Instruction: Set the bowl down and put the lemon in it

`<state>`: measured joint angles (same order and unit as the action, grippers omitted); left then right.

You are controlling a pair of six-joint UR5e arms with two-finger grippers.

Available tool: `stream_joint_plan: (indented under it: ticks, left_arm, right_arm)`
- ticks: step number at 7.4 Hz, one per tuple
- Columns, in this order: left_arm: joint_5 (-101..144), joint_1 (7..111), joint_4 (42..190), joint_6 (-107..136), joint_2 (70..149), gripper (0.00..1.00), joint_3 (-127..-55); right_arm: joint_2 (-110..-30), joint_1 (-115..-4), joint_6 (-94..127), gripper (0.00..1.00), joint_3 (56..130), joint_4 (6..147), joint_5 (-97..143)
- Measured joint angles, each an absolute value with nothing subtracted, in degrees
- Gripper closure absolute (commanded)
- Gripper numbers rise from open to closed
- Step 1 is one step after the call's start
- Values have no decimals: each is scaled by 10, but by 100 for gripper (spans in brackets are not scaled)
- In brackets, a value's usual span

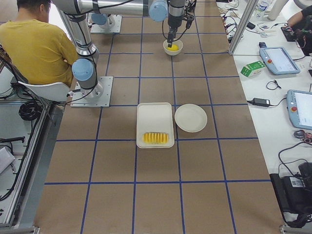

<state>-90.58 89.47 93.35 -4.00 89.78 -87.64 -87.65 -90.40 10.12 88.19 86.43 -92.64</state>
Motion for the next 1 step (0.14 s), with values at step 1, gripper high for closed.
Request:
stream_joint_plan:
  ticks: [1]
  left_arm:
    - [-909, 895, 930, -41, 899, 0, -874]
  right_arm:
    - [-889, -903, 64, 0, 882, 840, -925]
